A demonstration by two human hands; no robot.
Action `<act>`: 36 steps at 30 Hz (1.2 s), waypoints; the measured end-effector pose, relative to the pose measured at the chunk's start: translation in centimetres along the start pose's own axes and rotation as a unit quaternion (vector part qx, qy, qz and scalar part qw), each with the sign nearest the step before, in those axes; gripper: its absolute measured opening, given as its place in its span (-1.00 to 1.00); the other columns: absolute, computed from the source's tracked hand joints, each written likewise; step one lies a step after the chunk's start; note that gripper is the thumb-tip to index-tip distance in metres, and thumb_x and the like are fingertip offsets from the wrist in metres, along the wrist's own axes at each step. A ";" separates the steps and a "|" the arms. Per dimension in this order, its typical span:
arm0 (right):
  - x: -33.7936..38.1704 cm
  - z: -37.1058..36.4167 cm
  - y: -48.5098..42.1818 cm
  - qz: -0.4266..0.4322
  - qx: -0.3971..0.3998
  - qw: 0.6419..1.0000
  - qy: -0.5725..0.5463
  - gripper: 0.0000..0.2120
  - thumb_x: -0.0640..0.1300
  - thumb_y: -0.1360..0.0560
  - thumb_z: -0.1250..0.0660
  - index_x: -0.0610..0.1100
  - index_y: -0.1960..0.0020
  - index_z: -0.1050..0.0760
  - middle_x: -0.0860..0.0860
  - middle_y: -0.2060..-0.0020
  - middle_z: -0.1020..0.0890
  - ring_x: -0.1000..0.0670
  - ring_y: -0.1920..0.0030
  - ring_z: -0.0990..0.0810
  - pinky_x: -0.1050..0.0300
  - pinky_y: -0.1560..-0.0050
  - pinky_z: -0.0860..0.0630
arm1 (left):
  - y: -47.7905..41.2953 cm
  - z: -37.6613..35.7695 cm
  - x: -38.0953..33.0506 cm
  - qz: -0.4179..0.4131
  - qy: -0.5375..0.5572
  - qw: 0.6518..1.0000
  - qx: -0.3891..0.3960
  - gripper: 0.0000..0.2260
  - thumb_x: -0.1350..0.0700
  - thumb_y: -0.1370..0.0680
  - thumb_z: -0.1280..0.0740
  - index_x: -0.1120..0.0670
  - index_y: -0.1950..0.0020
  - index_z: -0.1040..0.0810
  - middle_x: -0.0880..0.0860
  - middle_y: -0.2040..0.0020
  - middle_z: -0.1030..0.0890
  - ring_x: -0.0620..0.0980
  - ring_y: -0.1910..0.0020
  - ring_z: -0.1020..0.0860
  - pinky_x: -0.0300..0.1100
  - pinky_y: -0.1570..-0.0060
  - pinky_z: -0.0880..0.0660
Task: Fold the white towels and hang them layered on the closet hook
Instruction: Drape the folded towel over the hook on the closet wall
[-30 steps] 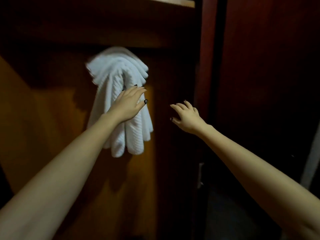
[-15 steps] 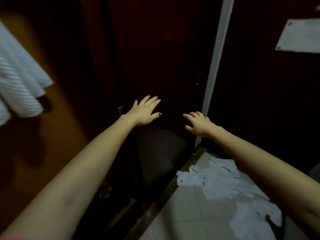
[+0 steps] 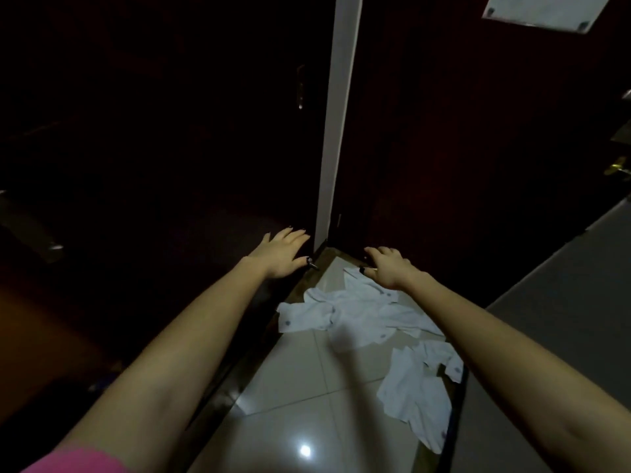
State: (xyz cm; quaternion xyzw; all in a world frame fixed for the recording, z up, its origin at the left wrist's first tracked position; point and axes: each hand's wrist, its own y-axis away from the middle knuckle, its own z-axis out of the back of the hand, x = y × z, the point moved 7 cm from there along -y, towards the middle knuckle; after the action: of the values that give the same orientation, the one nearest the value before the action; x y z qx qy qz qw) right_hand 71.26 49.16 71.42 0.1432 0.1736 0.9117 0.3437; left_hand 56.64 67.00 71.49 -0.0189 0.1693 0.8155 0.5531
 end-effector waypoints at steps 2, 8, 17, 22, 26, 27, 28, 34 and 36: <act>-1.2 -1.4 -3.0 0.007 0.003 1.000 -0.006 -0.38 0.13 -0.63 -0.14 -0.06 -0.59 -0.04 -0.15 -0.54 -0.17 -0.23 -0.52 -0.12 -0.23 -0.43 -0.20 | -2.9 -2.8 0.4 0.010 0.013 1.000 0.019 -0.42 -0.16 -0.65 -0.10 -0.02 -0.60 -0.01 -0.03 -0.61 0.01 0.00 -0.58 0.10 0.19 -0.49 0.09; -3.6 -10.2 -13.3 0.034 0.040 0.999 -0.001 -0.40 0.11 -0.64 -0.15 -0.07 -0.59 -0.07 -0.15 -0.53 -0.19 -0.22 -0.51 -0.13 -0.21 -0.44 -0.21 | -12.5 -12.2 3.5 0.009 0.019 0.998 0.060 -0.44 -0.13 -0.65 -0.14 0.01 -0.59 -0.06 0.02 -0.60 -0.08 0.04 -0.58 0.02 0.18 -0.49 0.02; -9.2 -31.5 -34.1 0.014 0.052 0.997 -0.055 -0.42 0.06 -0.65 -0.16 -0.14 -0.57 -0.10 -0.21 -0.49 -0.27 -0.27 -0.47 -0.23 -0.20 -0.41 -0.27 | -28.9 -34.8 12.0 0.036 0.074 0.996 0.036 -0.49 -0.10 -0.64 -0.17 0.06 -0.54 -0.21 0.13 -0.49 -0.30 0.12 -0.47 -0.23 0.08 -0.40 -0.26; -12.1 -44.8 -44.0 -0.008 0.050 0.993 -0.110 -0.44 0.03 -0.65 -0.18 -0.19 -0.55 -0.15 -0.24 -0.46 -0.32 -0.28 -0.43 -0.31 -0.17 -0.39 -0.31 | -36.3 -50.2 15.8 0.041 0.073 0.996 0.029 -0.50 -0.10 -0.63 -0.20 0.07 -0.52 -0.26 0.12 -0.48 -0.33 0.12 -0.45 -0.27 0.02 -0.36 -0.29; -13.8 -54.0 -50.1 -0.027 0.030 0.983 -0.179 -0.51 -0.05 -0.64 -0.21 -0.28 -0.48 -0.28 -0.26 -0.36 -0.45 -0.24 -0.36 -0.42 0.00 -0.31 -0.37 | -41.8 -60.0 17.0 0.028 0.070 0.997 0.012 -0.50 -0.07 -0.64 -0.20 0.13 -0.52 -0.27 0.14 -0.49 -0.33 0.11 -0.45 -0.30 -0.05 -0.40 -0.25; -14.2 -55.9 -51.4 -0.037 0.021 0.978 -0.206 -0.55 -0.08 -0.64 -0.22 -0.30 -0.44 -0.33 -0.27 -0.31 -0.50 -0.23 -0.32 -0.46 0.04 -0.25 -0.38 | -42.9 -62.4 17.3 0.020 0.052 0.998 0.024 -0.50 -0.07 -0.65 -0.17 0.14 -0.53 -0.25 0.16 -0.50 -0.31 0.11 -0.46 -0.29 -0.05 -0.41 -0.23; -14.6 -57.6 -52.8 -0.047 0.010 0.972 -0.230 -0.59 -0.11 -0.63 -0.23 -0.31 -0.40 -0.38 -0.27 -0.26 -0.54 -0.23 -0.27 -0.49 0.07 -0.18 -0.39 | -44.0 -64.6 17.8 0.018 0.040 0.999 0.028 -0.51 -0.06 -0.66 -0.14 0.14 -0.54 -0.23 0.16 -0.51 -0.29 0.12 -0.46 -0.27 -0.04 -0.42 -0.22; -16.8 -64.6 -58.7 -0.102 -0.051 0.934 -0.338 -0.66 -0.16 -0.63 -0.23 -0.45 -0.20 -0.48 -0.31 -0.08 -0.60 -0.26 -0.12 -0.54 0.06 -0.02 -0.37 | -49.2 -74.4 20.3 0.043 -0.031 0.999 0.005 -0.44 -0.14 -0.65 -0.12 0.14 -0.55 -0.16 0.14 -0.45 -0.34 0.11 -0.40 -0.33 -0.01 -0.29 -0.37; -16.9 -65.6 -60.1 -0.089 -0.058 0.925 -0.364 -0.72 -0.16 -0.62 -0.24 -0.37 -0.15 -0.54 -0.21 0.01 -0.61 -0.18 -0.05 -0.56 0.13 0.07 -0.35 | -50.2 -76.4 21.6 0.089 0.029 0.996 0.001 -0.43 -0.13 -0.64 -0.17 0.15 -0.54 -0.17 0.18 -0.43 -0.35 0.16 -0.39 -0.34 0.03 -0.28 -0.37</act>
State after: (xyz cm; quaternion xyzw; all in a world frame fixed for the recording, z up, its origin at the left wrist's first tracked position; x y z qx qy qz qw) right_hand 93.20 65.63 -14.88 0.4284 -0.0045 0.7711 0.4710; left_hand 81.96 80.25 -17.99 -0.0270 0.1871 0.8603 0.4734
